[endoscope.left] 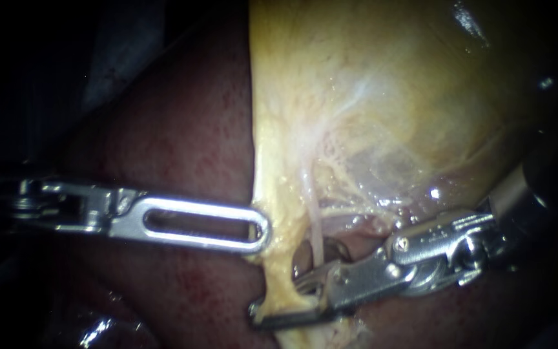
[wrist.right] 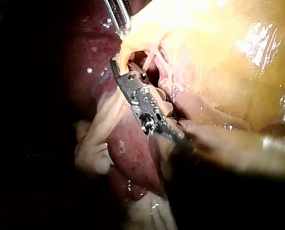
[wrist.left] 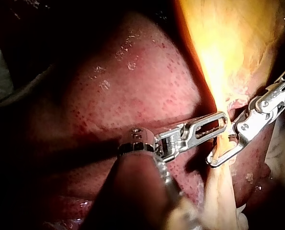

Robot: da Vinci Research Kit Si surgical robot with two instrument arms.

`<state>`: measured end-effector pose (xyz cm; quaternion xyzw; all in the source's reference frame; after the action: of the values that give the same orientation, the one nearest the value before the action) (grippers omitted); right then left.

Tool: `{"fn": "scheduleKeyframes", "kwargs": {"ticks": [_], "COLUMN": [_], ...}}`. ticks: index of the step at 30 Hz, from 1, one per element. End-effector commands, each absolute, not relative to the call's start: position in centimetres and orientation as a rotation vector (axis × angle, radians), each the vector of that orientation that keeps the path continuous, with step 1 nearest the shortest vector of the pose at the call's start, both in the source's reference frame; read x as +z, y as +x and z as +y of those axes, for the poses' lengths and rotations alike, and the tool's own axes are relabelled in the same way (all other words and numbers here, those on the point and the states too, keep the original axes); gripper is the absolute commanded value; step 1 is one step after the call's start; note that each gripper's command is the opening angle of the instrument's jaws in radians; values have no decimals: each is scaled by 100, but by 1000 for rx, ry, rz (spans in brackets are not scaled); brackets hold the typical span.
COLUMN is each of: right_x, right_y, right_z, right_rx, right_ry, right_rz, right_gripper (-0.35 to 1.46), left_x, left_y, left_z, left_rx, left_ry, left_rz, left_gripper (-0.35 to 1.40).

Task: Going back first clip left tube

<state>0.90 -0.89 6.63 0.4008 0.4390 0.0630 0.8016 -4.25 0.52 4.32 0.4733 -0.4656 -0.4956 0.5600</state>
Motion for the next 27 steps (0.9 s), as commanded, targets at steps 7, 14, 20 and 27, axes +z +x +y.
{"fn": "scheduleKeyframes", "kwargs": {"ticks": [7,14,20,27], "right_x": [663,663,662,660], "right_y": [90,89,89,86], "right_z": [-90,-89,-86,-78], "right_rx": [138,135,142,144], "right_ry": [863,866,849,784], "right_rz": [939,938,945,970], "right_gripper": [-35,-20,28,47], "left_x": [432,432,432,432], "left_y": [-425,-425,-425,-425], "left_z": [52,52,52,52], "left_rx": [-1168,-1168,-1168,-1168], "left_ry": [1115,1115,1115,1115], "left_rz": [-1097,-1097,-1097,-1097], "left_gripper": [-35,-35,-35,-35]}}
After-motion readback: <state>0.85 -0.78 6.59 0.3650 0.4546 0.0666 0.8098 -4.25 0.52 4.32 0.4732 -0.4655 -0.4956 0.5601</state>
